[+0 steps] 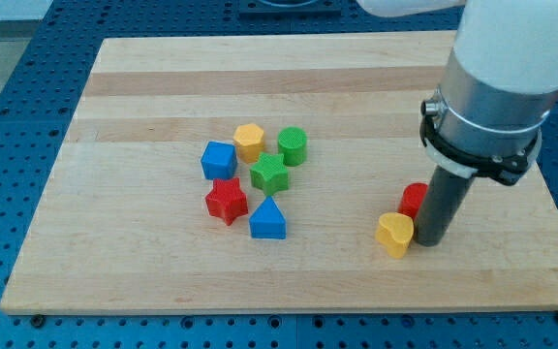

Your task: Push the red circle towards the green circle

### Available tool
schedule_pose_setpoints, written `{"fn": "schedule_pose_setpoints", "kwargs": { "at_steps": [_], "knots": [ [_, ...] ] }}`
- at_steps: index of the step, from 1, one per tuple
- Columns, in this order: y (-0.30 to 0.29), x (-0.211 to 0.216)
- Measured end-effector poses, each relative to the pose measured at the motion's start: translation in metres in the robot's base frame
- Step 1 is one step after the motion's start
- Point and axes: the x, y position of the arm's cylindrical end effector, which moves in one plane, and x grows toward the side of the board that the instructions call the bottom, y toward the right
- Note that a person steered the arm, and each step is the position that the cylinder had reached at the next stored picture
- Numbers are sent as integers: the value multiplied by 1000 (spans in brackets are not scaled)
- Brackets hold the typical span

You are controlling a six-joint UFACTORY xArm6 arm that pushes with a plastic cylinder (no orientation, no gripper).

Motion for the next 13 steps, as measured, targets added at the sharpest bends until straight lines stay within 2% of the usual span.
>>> {"fn": "schedule_pose_setpoints", "kwargs": {
  "at_steps": [3, 4, 6, 7, 11, 13],
  "knots": [
    [0, -47],
    [3, -51],
    [50, -73],
    [50, -81],
    [-35, -81],
    [-45, -81]
  ]
}}
